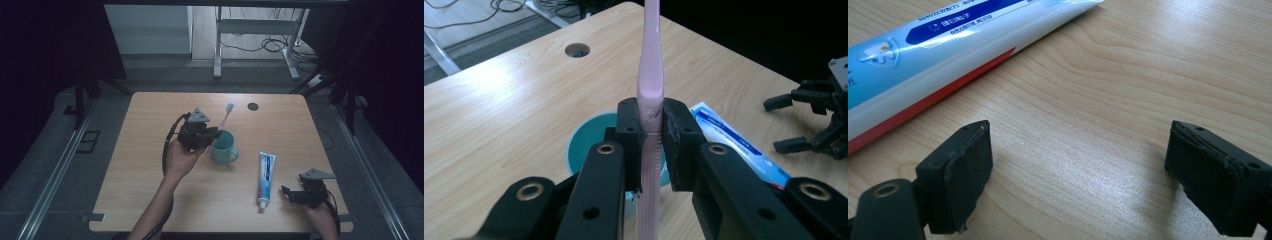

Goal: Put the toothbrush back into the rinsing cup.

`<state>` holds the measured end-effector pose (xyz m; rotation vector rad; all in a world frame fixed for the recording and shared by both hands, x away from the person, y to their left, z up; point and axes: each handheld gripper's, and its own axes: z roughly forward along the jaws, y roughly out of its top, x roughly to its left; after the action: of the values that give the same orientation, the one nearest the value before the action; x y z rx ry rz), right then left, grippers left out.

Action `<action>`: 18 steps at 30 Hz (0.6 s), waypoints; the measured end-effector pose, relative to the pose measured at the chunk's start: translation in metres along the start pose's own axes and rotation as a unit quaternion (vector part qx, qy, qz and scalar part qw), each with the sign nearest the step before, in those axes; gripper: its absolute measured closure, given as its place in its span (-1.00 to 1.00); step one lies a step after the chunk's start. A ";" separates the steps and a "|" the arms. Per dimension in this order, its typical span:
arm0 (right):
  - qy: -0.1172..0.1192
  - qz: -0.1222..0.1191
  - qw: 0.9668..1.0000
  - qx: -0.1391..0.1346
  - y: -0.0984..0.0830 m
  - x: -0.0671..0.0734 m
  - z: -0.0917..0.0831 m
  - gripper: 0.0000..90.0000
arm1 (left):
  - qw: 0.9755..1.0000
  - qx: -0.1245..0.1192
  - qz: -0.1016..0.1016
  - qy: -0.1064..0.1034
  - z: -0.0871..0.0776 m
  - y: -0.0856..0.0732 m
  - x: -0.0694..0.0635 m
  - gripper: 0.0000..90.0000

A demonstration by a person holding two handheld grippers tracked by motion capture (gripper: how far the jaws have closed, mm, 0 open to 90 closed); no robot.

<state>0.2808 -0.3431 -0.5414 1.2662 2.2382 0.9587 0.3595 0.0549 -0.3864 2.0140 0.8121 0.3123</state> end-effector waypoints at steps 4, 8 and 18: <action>0.000 -0.001 1.000 0.000 0.000 0.000 0.000 -0.74 | 1.000 -0.005 0.004 0.002 0.005 0.004 -0.002 0.75; 0.000 0.001 1.000 0.001 0.000 0.000 0.000 -0.74 | 1.000 -0.015 0.010 0.008 0.011 0.007 -0.001 0.75; 0.000 -0.001 1.000 0.000 0.000 0.000 0.000 -0.74 | 0.999 -0.042 0.006 0.015 0.027 0.016 0.000 0.75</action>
<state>0.2809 -0.3432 -0.5414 1.2641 2.2380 0.9586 0.3798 0.0308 -0.3876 1.9416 0.7928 0.3787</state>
